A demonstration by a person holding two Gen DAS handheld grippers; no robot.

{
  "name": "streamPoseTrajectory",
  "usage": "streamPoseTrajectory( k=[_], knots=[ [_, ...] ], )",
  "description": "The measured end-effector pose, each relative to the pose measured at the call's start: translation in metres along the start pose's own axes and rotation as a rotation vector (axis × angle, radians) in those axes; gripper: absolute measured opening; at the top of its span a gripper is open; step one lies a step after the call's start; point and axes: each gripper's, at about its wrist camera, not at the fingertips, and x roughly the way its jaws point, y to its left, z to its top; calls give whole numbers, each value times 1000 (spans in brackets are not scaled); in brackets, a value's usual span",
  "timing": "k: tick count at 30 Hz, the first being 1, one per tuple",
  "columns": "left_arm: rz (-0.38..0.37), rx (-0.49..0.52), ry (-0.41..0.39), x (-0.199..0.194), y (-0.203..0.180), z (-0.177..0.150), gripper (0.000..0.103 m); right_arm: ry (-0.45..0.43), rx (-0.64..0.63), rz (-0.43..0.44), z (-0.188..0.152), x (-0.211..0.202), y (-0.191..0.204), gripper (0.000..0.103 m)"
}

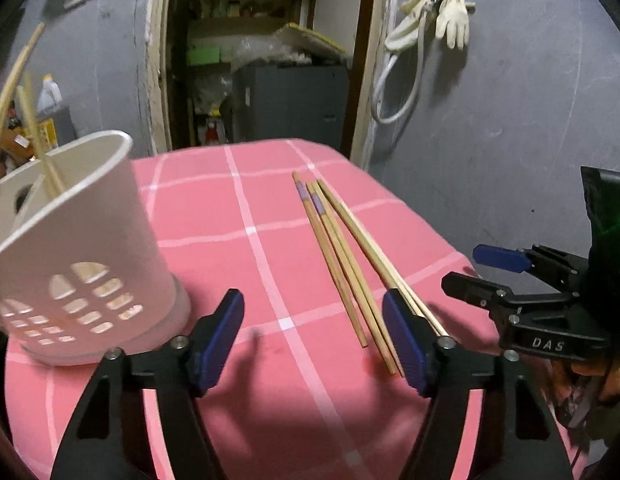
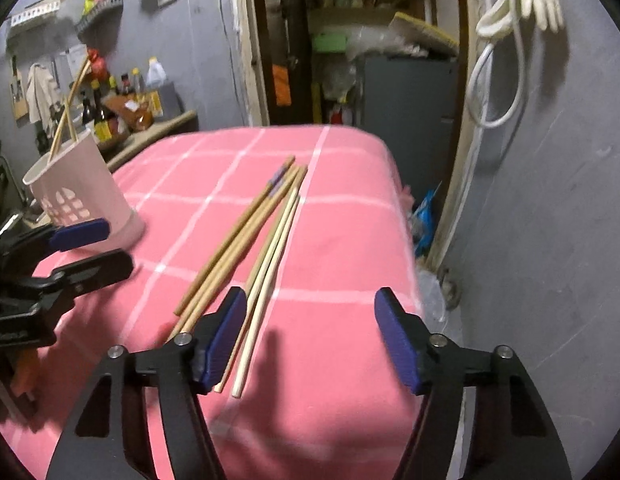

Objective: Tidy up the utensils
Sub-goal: 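Move both grippers back over the remaining chopstick bundle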

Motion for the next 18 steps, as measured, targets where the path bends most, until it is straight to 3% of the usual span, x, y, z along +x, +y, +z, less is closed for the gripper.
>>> streamPoseTrajectory(
  k=[5,13,18],
  knots=[
    [-17,3,60,22,1,5,51,64,-15,19,-1,12,2,52],
    [-53,2,150,49,5,11,39,123,-44,19,0,23,6,51],
    [-52,3,188,63,5,14,37,145,-69,6,2,29,12,49]
  ],
)
